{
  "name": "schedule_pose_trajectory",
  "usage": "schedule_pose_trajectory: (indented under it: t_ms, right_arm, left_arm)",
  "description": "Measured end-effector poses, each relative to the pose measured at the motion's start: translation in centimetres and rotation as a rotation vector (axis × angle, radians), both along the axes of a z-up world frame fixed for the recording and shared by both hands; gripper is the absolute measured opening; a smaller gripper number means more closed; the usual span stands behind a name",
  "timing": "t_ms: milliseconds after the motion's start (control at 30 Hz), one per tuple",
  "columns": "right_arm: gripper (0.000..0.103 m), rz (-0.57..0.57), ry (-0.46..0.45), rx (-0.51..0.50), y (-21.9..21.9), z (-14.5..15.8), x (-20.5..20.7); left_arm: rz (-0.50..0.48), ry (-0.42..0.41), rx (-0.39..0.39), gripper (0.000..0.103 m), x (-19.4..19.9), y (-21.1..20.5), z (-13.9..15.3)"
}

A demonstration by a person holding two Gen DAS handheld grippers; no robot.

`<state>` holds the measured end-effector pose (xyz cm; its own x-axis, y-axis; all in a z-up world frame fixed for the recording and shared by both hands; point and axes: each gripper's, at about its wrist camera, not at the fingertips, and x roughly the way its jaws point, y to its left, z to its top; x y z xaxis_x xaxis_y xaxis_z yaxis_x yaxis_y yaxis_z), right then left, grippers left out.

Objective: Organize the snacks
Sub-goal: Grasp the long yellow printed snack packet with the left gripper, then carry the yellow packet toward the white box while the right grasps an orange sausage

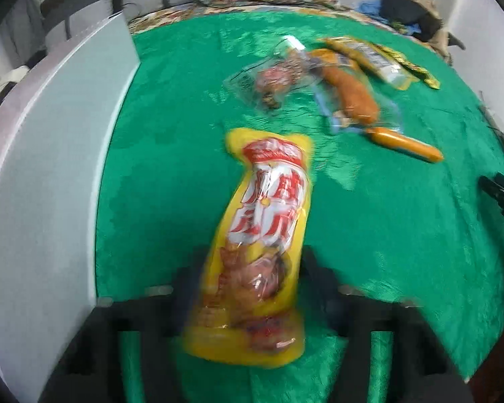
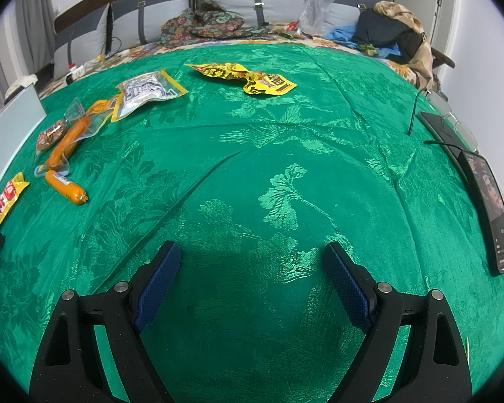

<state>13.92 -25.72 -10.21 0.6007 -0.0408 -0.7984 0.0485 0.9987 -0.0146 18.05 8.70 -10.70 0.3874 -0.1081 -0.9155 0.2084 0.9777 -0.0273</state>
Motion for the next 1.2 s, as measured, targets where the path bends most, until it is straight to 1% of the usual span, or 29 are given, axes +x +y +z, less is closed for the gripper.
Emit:
schedule_pose_trajectory:
  t_ms: [67, 133, 167, 200, 233, 267, 300, 367, 400, 433, 467, 500, 533, 567, 600, 633, 667, 700, 733, 767, 800, 867, 967, 1000, 1067, 1133, 1200]
  right_arm:
    - [0.09, 0.0, 0.0, 0.003, 0.0, 0.0, 0.0]
    - [0.093, 0.016, 0.004, 0.006, 0.0, 0.0, 0.1]
    - [0.093, 0.045, 0.018, 0.006, 0.1, 0.1, 0.4]
    - [0.092, 0.094, 0.064, 0.011, 0.6, 0.3, 1.1]
    - [0.09, 0.132, 0.092, 0.05, 1.0, 0.7, 1.7]
    - [0.09, 0.186, 0.097, 0.116, 2.0, 1.5, 2.2]
    - [0.089, 0.259, 0.075, 0.162, 3.7, 2.8, 2.8]
    - [0.091, 0.368, 0.031, 0.135, 7.3, 4.7, 3.9]
    - [0.091, 0.417, 0.034, 0.111, 9.3, 5.2, 4.8]
    - [0.091, 0.457, 0.073, 0.088, 11.5, 5.1, 6.0]
    - [0.091, 0.488, 0.135, 0.07, 13.6, 4.4, 7.3]
    - [0.09, 0.504, 0.178, 0.048, 14.9, 3.7, 8.0]
    - [0.089, 0.519, 0.231, -0.005, 16.7, 2.6, 8.9]
    - [0.088, 0.527, 0.252, -0.038, 17.5, 1.9, 9.1]
    - [0.087, 0.534, 0.272, -0.077, 18.4, 1.3, 9.2]
    - [0.069, 0.537, 0.298, -0.101, 18.9, 0.7, 9.1]
    - [0.063, 0.534, 0.325, -0.094, 19.0, 0.4, 8.8]
    - [0.034, 0.511, 0.325, -0.056, 18.7, 0.8, 8.5]
    - [0.023, 0.491, 0.338, -0.051, 18.3, 1.0, 8.2]
    - [0.018, 0.47, 0.36, -0.04, 17.7, 1.1, 7.8]
    - [0.016, 0.459, 0.372, -0.02, 17.2, 1.3, 7.2]
    - [0.016, 0.433, 0.385, 0.041, 15.6, 1.6, 5.7]
    - [0.016, 0.38, 0.364, 0.212, 12.7, 2.5, 3.4]
    - [0.016, 0.35, 0.354, 0.286, 11.6, 2.8, 2.5]
    - [0.016, 0.308, 0.341, 0.384, 10.2, 3.0, 1.4]
    - [0.016, 0.255, 0.333, 0.504, 8.5, 3.1, 0.4]
    - [0.016, 0.215, 0.324, 0.6, 7.5, 3.2, -0.3]
  left_arm:
    - [0.0, -0.001, -0.01, 0.048, -0.8, 0.1, 0.1]
    - [0.02, -0.012, -0.043, 0.047, -2.1, 0.6, 0.1]
    - [0.036, -0.016, -0.068, 0.047, -2.6, 1.0, 0.1]
    - [0.056, -0.019, -0.095, 0.047, -3.2, 1.4, 0.2]
    - [0.073, -0.024, -0.115, 0.047, -3.8, 1.7, 0.2]
    - [0.088, -0.027, -0.133, 0.047, -4.2, 2.1, 0.3]
    - [0.104, -0.031, -0.157, 0.047, -4.6, 2.4, 0.2]
    - [0.124, -0.03, -0.181, 0.047, -5.1, 2.8, 0.5]
    - [0.138, -0.029, -0.197, 0.047, -5.3, 3.0, 0.5]
    - [0.147, -0.027, -0.206, 0.047, -5.5, 3.0, 0.5]
    - [0.155, -0.027, -0.212, 0.047, -5.8, 3.1, 0.6]
    - [0.164, -0.027, -0.218, 0.047, -6.0, 3.2, 0.5]
    - [0.171, -0.027, -0.223, 0.047, -6.3, 3.3, 0.5]
    - [0.173, -0.03, -0.227, 0.047, -6.6, 3.4, 0.5]
    - [0.173, -0.033, -0.23, 0.047, -6.8, 3.4, 0.5]
    - [0.172, -0.037, -0.232, 0.047, -7.1, 3.4, 0.5]
    - [0.172, -0.04, -0.235, 0.047, -7.3, 3.5, 0.5]
    - [0.177, -0.045, -0.246, 0.047, -7.6, 3.5, 0.5]
    - [0.18, -0.048, -0.26, 0.047, -7.8, 3.5, 0.5]
    - [0.179, -0.049, -0.275, 0.047, -8.0, 3.5, 0.5]
    - [0.178, -0.052, -0.294, 0.047, -8.4, 3.4, 0.5]
    - [0.179, -0.059, -0.306, 0.047, -8.9, 3.3, 0.7]
    - [0.185, -0.065, -0.348, 0.047, -9.5, 3.1, 1.0]
    - [0.189, -0.068, -0.362, 0.047, -9.6, 3.0, 1.2]
    - [0.198, -0.069, -0.387, 0.047, -9.7, 2.9, 1.5]
    - [0.21, -0.072, -0.427, 0.047, -9.7, 2.8, 2.2]
    - [0.221, -0.081, -0.469, 0.047, -9.8, 3.0, 3.1]
